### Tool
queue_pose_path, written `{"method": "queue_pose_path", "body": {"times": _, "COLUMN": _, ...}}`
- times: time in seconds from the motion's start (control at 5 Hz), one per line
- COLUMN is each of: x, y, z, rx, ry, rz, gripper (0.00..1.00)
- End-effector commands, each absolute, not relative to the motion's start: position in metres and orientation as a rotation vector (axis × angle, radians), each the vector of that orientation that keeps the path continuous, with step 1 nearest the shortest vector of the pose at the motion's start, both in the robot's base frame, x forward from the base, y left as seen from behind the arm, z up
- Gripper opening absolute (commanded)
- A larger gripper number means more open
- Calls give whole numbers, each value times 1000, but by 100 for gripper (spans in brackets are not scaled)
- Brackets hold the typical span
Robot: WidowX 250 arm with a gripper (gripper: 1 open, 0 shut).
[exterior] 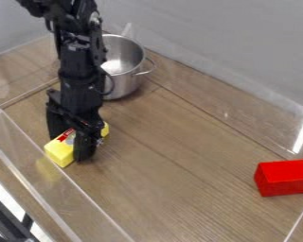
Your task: Put butter into the silver pot
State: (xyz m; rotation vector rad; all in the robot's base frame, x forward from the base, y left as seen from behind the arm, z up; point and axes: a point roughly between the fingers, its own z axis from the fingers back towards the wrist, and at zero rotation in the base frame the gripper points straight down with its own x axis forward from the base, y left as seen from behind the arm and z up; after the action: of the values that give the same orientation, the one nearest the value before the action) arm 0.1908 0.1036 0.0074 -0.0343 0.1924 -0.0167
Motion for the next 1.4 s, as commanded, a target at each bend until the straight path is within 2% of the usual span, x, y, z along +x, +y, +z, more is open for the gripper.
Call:
{"method": "queue_pose_path", "body": {"times": 0.0, "x": 191, "y": 99, "z": 2, "rx": -36, "ry": 186, "rz": -74, "gripper": 0}}
{"method": "queue_pose_path", "body": {"times": 0.4, "x": 188, "y": 125, "z": 5, "rx": -34, "ry": 178, "rz": -109, "gripper": 0}}
{"method": "queue_pose_path", "body": {"times": 1.0, "x": 217, "y": 110, "z": 18, "rx": -37, "ry": 168, "rz": -99, "gripper": 0}}
{"method": "queue_pose_path", "body": {"times": 1.2, "x": 217, "y": 107, "z": 22, "rx": -37, "ry": 165, "rz": -96, "gripper": 0}}
